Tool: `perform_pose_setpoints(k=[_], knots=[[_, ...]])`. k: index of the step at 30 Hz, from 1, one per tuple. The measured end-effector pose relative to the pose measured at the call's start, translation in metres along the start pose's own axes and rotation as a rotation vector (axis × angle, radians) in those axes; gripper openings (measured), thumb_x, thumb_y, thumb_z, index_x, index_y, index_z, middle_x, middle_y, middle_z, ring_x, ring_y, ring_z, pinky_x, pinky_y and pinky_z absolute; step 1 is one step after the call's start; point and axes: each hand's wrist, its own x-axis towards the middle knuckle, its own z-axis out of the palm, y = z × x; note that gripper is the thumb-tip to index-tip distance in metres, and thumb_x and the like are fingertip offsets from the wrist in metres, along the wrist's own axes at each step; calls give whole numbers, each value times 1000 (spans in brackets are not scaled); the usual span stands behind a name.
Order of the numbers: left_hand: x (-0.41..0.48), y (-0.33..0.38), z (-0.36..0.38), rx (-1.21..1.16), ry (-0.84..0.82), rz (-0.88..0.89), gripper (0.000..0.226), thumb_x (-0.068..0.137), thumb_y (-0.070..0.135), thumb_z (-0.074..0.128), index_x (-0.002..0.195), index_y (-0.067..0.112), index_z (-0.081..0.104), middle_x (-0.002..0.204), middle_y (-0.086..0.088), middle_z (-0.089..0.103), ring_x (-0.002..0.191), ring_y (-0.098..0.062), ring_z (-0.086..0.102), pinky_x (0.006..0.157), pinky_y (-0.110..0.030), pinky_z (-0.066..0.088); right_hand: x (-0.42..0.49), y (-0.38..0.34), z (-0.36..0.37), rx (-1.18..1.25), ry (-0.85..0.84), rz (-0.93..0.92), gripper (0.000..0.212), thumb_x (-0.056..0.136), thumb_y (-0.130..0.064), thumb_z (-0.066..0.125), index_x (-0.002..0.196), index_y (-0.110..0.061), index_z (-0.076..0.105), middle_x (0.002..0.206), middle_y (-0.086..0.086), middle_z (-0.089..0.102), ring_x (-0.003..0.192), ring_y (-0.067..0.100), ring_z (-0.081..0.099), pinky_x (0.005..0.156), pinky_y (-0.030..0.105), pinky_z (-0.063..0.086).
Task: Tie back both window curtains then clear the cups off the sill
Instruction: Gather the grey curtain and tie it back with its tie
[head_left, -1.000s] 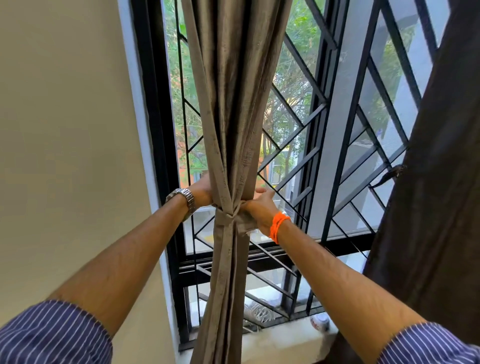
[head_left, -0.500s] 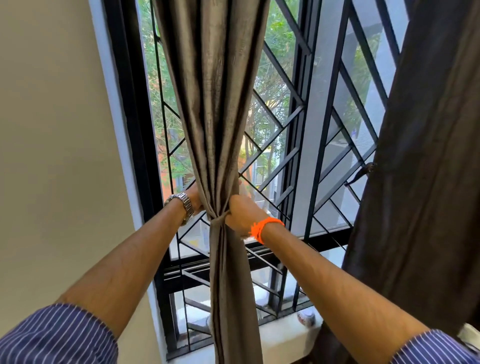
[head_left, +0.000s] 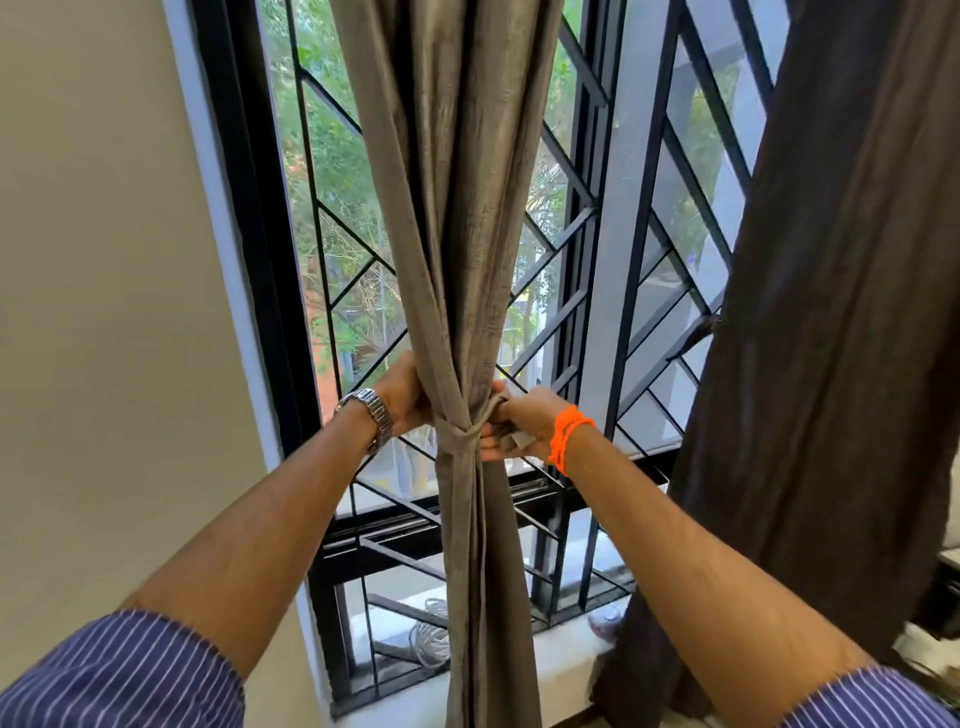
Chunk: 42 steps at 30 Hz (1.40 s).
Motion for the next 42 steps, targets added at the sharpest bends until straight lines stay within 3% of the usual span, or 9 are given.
perform_pose_setpoints(k=[4,9,11,16,21,24,30,35,42], knots=[[-2,0,-2,166,103,40,42,104,32,31,91,8,64,78,-3,75,73,-18,71,66,-29,60,7,7,5,-466,413,-325,29,84,-26,70,67,-4,65,66,17,70,58,28,69,58,45,61],[-7,1,-11,226,168,71,38,103,31,36,91,8,64,84,-5,73,77,-19,69,89,-42,53,-7,15,25,-664,721,-582,17,85,-24,66,77,-9,64,71,9,68,67,27,65,56,32,49],[-9,-2,-16,263,231,99,34,103,30,38,93,8,62,90,-9,69,83,-23,65,94,-47,50,-12,19,34,-661,758,-658,19,85,-26,64,74,-11,59,67,9,65,65,30,61,55,35,48],[-21,-5,-20,415,539,159,33,101,18,39,84,3,63,87,-20,70,68,-28,64,71,-44,57,-16,20,47,-609,779,-657,27,80,-37,65,69,-15,55,65,5,64,64,31,60,61,38,52],[-46,-24,-18,542,993,524,31,96,16,43,69,15,57,57,-5,57,50,-19,51,49,-34,43,-14,16,52,-645,831,-614,27,81,-40,65,78,-15,57,78,8,68,75,33,63,61,34,45],[-66,-41,-7,926,820,870,10,90,8,52,83,13,58,65,1,55,52,-11,48,50,-26,40,-12,16,56,-642,847,-658,26,81,-40,64,73,-17,53,76,9,67,75,34,61,59,31,36],[-66,-36,4,1310,396,857,49,70,0,60,118,11,54,109,-2,58,91,-14,56,77,-19,46,-13,21,55,-558,719,-862,20,75,-25,70,70,-15,52,89,-2,56,66,22,56,59,37,48],[-54,-29,2,1397,468,724,29,73,-3,58,101,5,62,95,-12,66,86,-29,61,75,-36,50,-16,28,43,-582,551,-1066,13,76,-14,68,77,-7,58,74,1,54,65,15,48,58,32,44],[-44,-30,4,1399,541,682,25,75,-4,56,93,7,70,77,-15,71,71,-35,65,64,-37,53,-24,31,15,-768,388,-1176,19,81,-16,72,85,-8,56,76,6,60,65,18,53,58,31,48]])
